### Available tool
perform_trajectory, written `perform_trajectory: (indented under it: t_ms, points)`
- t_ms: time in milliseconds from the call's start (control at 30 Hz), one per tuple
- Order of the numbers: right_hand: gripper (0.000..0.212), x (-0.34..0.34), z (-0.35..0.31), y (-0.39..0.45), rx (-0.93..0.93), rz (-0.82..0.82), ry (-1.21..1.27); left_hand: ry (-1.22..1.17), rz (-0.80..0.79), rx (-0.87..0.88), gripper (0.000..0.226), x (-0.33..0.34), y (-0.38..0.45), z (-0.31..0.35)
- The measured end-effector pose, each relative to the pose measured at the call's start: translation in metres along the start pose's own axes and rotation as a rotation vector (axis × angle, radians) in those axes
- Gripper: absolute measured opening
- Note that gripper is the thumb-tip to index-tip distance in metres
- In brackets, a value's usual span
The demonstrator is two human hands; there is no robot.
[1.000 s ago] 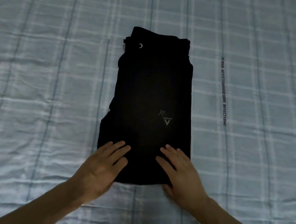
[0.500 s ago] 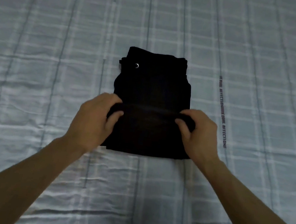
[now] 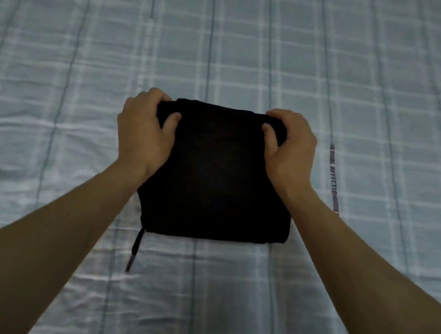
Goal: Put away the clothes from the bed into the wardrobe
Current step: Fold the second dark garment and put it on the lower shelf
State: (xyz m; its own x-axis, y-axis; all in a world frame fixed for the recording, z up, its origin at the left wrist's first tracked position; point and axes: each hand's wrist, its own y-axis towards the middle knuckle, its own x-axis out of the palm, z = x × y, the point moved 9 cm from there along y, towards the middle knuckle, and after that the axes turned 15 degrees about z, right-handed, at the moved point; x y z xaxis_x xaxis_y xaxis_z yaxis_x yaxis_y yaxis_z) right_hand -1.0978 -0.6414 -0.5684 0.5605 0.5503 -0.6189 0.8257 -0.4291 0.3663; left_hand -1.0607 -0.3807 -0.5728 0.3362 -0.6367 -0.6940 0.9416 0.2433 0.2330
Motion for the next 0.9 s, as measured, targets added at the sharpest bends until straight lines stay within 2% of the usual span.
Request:
perform_trajectory:
  t_ms: [67, 133, 267, 367, 467, 700, 900]
  points:
    - [0.042, 0.0, -0.006, -0.008, -0.095, -0.003, -0.077, 0.133, 0.023, 0.081, 0.037, 0.001, -0.009, 0.002]
    - [0.047, -0.003, -0.023, -0.022, -0.234, -0.033, -0.087, 0.16, 0.022, 0.223, 0.051, -0.002, -0.027, 0.015]
    - [0.054, 0.006, -0.031, -0.066, -0.403, -0.213, -0.293, 0.199, -0.106, 0.465, 0.054, 0.01, -0.078, 0.03]
    - [0.062, 0.023, -0.015, -0.088, -0.389, -0.367, -0.313, 0.343, -0.247, 0.526, 0.061, 0.032, -0.099, 0.013]
    - [0.069, 0.037, 0.004, -0.091, -0.343, -0.448, -0.369, 0.425, -0.322, 0.527, 0.066, 0.048, -0.098, -0.002]
    - [0.071, 0.034, 0.009, -0.091, -0.321, -0.496, -0.368, 0.499, -0.352, 0.587, 0.069, 0.04, -0.1, 0.007]
    - [0.075, 0.003, 0.012, -0.131, -0.389, -0.549, -0.38, 0.409, -0.453, 0.678, 0.075, 0.009, -0.15, -0.007]
